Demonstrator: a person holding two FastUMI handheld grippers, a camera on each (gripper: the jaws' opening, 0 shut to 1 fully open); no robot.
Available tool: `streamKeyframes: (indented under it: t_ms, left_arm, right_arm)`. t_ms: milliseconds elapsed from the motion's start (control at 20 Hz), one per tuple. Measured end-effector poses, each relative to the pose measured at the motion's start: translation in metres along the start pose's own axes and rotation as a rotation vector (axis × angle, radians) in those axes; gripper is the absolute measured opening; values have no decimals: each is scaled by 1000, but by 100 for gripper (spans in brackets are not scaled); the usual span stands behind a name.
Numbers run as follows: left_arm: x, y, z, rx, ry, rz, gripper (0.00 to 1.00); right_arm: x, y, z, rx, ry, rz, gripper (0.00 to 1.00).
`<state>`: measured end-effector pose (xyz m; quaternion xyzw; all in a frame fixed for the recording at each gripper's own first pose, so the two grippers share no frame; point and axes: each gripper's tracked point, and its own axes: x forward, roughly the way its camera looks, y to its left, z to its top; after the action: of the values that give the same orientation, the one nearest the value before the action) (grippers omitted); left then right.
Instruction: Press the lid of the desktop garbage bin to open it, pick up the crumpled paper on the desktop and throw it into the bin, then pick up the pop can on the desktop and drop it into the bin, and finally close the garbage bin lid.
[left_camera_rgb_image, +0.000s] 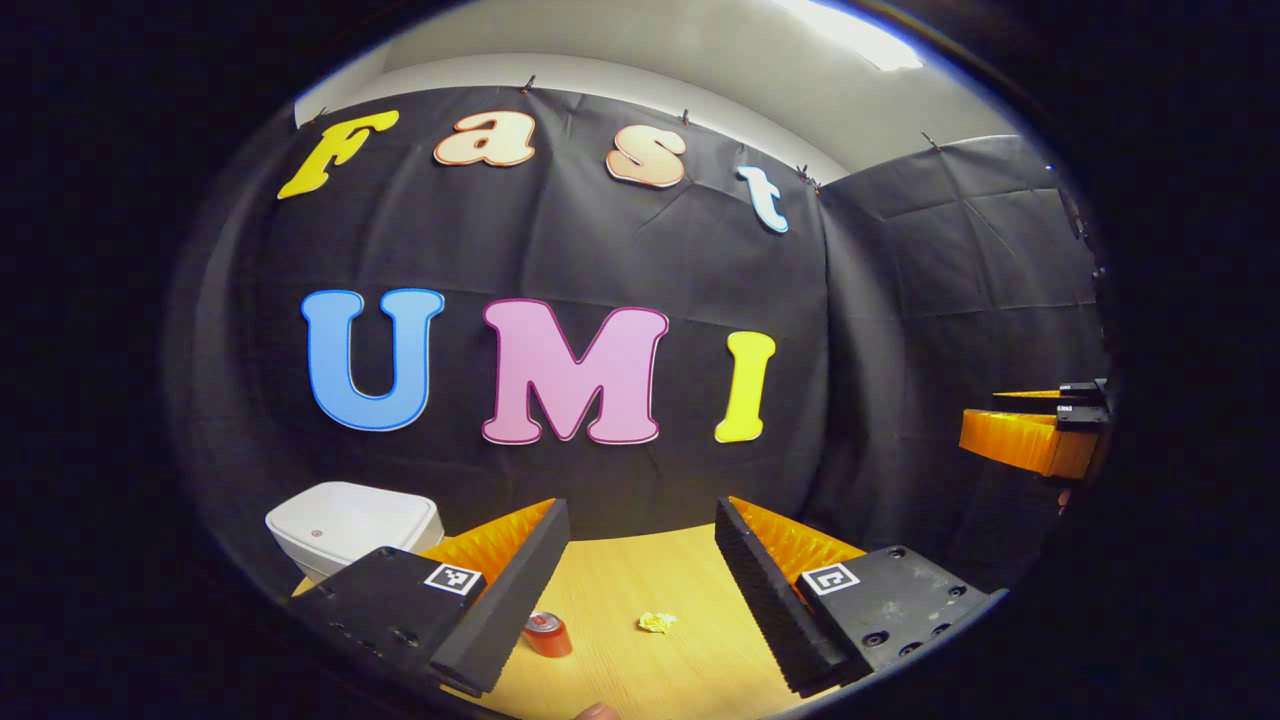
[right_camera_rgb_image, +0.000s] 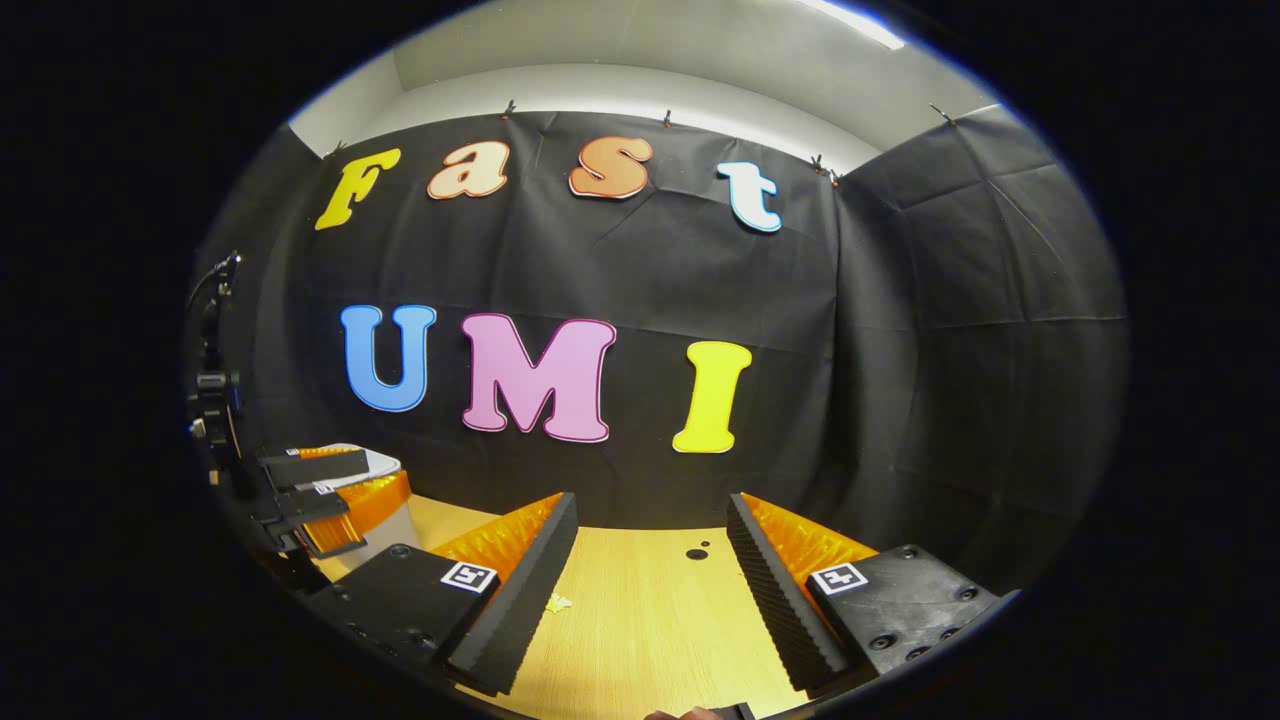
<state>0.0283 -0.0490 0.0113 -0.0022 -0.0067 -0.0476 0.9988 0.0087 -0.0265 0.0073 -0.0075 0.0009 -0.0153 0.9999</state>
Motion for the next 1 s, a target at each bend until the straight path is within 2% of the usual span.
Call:
streamKeyframes:
  t_ms: [500,1000]
  left_arm:
    - [-56,87,1,41,13,175,100]
    - [-101,151,2,53,28,249,100]
  right_arm:
    - [19,67,-18,1,39,159,100]
    - [13,122,-20,-4,33,228,98]
